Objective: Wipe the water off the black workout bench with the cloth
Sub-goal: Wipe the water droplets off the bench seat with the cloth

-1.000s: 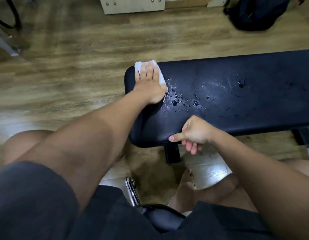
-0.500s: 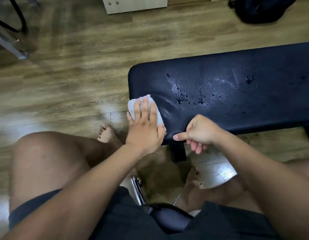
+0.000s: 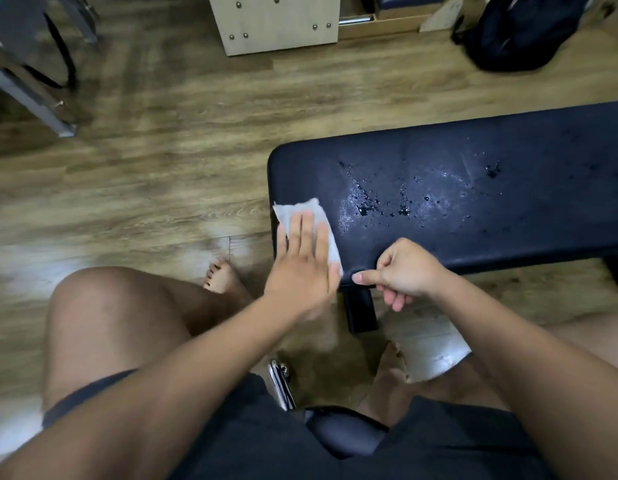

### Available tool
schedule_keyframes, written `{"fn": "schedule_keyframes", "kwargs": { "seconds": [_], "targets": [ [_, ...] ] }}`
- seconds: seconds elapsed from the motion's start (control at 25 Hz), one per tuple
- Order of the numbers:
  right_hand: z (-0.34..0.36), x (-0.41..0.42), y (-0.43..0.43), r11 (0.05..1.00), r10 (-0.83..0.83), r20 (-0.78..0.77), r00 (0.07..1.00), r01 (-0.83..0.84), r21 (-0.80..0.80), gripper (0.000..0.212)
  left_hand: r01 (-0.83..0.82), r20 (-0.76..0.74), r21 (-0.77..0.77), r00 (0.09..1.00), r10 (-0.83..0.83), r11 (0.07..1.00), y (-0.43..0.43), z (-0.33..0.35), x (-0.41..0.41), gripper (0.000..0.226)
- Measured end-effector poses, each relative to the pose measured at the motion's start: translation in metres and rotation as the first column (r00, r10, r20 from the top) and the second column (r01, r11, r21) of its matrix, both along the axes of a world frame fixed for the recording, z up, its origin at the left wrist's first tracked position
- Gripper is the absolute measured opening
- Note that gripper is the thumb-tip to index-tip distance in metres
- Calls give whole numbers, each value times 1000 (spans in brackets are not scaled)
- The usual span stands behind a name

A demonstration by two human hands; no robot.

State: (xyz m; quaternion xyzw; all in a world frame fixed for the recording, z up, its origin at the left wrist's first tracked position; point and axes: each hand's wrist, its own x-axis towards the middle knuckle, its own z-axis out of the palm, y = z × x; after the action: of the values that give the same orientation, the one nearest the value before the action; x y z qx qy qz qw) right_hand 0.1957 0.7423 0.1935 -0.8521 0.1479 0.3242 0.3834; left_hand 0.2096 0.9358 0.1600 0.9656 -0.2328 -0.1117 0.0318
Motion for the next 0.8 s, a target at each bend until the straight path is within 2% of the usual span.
{"fn": "schedule_keyframes", "kwargs": {
  "seconds": [0.08,0.16,0.28,0.36,0.44,0.52,0.68,0.8],
  "targets": [
    [1,2,0,1000,16,-17,1000,-16,-10,42,121,15,8,993,-121,993,10,-4,-26,74],
    [2,6,-1,999,33,-42,999,-34,-17,42,151,7,6,989,-151,989,12,-3,-9,72],
    [5,12,-3,999,43,-90,995,-43,-3,43,16,-15,19,1000,-16,1000,-9,0,52,66],
    [5,14,-4,999,44,-113,993,-44,5,44,-100,-89,20,991,101,995,-23,4,95,65],
    [5,15,-3,999,46,-118,992,-45,8,44,-137,-109,53,984,142,989,-25,7,112,66],
    [6,13,-3,999,30,-115,993,-29,13,43,-127,-123,16,984,128,992,-24,6,96,67],
    [1,10,-3,999,41,-90,995,-40,10,43,-33,-85,-86,996,25,996,-10,7,-11,77],
    [-2,10,-4,998,60,-83,995,-60,7,43,62,-73,-39,995,-64,997,1,5,-38,73]
  ]
}}
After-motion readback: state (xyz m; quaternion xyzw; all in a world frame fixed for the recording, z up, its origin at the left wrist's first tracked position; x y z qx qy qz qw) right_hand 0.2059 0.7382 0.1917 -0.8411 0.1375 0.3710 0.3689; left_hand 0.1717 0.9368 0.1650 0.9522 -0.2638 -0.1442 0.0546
